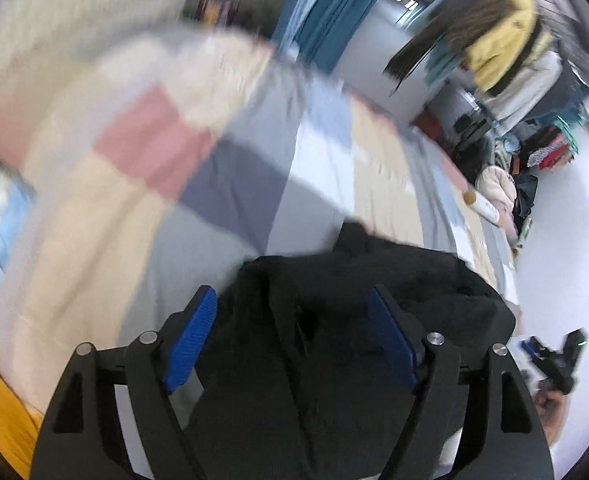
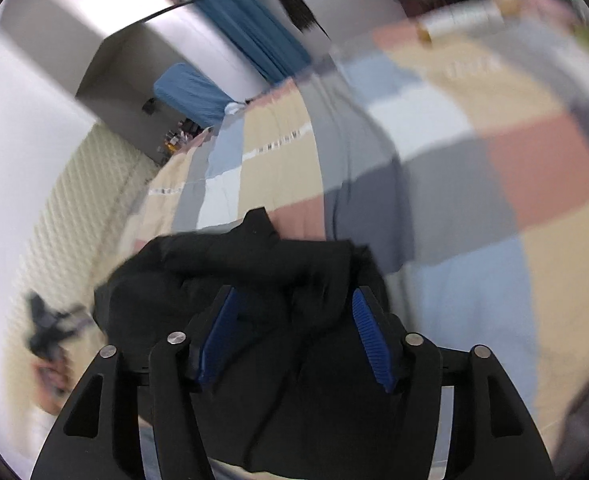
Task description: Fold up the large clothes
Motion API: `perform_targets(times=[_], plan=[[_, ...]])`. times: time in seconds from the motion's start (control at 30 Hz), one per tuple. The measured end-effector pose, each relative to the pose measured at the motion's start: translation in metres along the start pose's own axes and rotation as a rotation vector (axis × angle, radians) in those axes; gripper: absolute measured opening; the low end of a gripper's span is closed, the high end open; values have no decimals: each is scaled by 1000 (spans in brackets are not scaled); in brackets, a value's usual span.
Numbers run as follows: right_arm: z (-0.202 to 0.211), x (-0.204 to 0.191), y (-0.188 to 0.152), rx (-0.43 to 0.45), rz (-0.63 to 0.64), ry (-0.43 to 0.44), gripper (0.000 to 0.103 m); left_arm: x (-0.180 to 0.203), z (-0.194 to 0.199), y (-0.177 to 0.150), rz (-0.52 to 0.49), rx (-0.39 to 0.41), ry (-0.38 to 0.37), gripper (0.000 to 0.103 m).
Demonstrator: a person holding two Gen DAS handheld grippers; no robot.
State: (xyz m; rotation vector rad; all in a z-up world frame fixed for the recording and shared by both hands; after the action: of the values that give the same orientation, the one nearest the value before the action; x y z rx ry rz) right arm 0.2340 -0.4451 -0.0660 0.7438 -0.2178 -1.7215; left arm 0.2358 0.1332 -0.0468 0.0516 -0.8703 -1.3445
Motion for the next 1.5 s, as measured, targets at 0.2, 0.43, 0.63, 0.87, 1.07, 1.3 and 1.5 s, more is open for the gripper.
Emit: perform_targets(times=[0.2, 0.43, 0.63, 0.87, 1.07, 1.3, 1.5], plan=[[-6, -88, -39, 114, 190, 9, 71, 86, -11, -56, -251, 87, -34, 79], [-78, -162, -89, 139, 266, -46, 75, 134, -91, -91, -378, 55, 26, 79], [-112, -178, -95, 196, 337, -132, 79, 122, -132, -78, -403, 37, 100, 79], [-154, -170, -68, 186, 355, -183, 84, 108, -159, -57, -379, 41, 114, 79], [-185, -169, -51, 167, 362, -205, 90, 104, -182, -52, -382, 37, 152, 79], [-210, -166, -39, 138, 355, -201, 92, 97, -204, -40, -368, 14, 166, 79], [-198, -165, -37, 144, 365, -176, 90, 99, -188, -40, -395, 36, 187, 79]])
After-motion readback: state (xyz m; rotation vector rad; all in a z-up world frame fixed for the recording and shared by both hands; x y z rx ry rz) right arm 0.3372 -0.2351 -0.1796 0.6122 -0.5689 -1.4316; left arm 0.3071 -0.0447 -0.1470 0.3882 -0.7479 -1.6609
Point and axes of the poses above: each gripper's, at about its wrist camera, not at the fingertips, and z roughly against the way its jaws point, x to its right, y to its top, the point moved 2 cm from there along -z, roughly the way its jaws point, and after that the axes turned 8 degrees about -y, right-handed, at the moved point
